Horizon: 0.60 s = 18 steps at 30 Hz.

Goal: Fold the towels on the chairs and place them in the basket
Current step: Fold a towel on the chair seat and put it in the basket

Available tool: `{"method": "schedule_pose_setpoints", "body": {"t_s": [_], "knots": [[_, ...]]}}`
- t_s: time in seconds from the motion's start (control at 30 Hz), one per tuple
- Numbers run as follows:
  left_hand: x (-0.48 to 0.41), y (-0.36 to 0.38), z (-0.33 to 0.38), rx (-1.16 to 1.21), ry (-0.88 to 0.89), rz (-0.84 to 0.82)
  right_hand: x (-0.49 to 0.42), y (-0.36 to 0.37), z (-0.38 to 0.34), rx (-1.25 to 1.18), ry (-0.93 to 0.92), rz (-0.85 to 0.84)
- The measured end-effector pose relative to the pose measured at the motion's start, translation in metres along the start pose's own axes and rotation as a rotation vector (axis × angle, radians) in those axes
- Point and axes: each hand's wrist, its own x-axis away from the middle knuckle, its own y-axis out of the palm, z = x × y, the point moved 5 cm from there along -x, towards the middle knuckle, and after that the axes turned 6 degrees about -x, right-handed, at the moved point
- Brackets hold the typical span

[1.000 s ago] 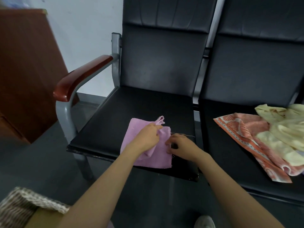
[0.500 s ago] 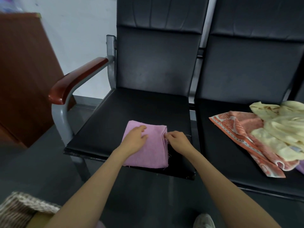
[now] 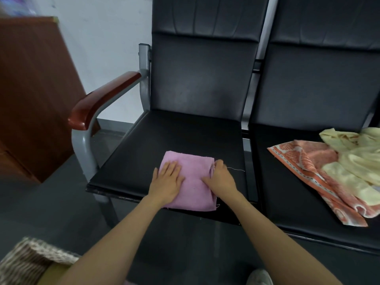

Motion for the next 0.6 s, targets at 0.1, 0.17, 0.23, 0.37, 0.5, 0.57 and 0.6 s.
{"method": "schedule_pose_setpoints", "body": {"t_s": [0.1, 0.17, 0.23, 0.37, 0.5, 0.57, 0.6], "knots": [[0.0, 0.003, 0.001, -0.005, -0.017, 0.021, 0.001, -0.007, -0.018, 0.209, -0.217, 0.221], [-0.002, 0.006, 0.003, 0.003, -0.023, 0.019, 0.002, 0.0, -0.034, 0.216, -0.363, 0.209], [-0.001, 0.007, 0.005, 0.03, -0.029, 0.009, 0.003, 0.022, -0.039, 0.225, -0.416, 0.065], [0.001, 0.008, 0.005, 0.003, -0.067, 0.039, -0.001, 0.057, -0.015, 0.364, -0.381, -0.105], [0.003, 0.008, 0.005, 0.037, -0.091, 0.101, -0.003, 0.046, 0.004, 0.374, -0.29, -0.086], [0.005, 0.006, 0.001, 0.123, -0.157, 0.147, -0.001, 0.04, 0.01, 0.376, -0.237, -0.094], [0.006, 0.005, -0.004, 0.174, -0.208, 0.169, 0.0, 0.036, 0.013, 0.389, -0.215, -0.097]]}}
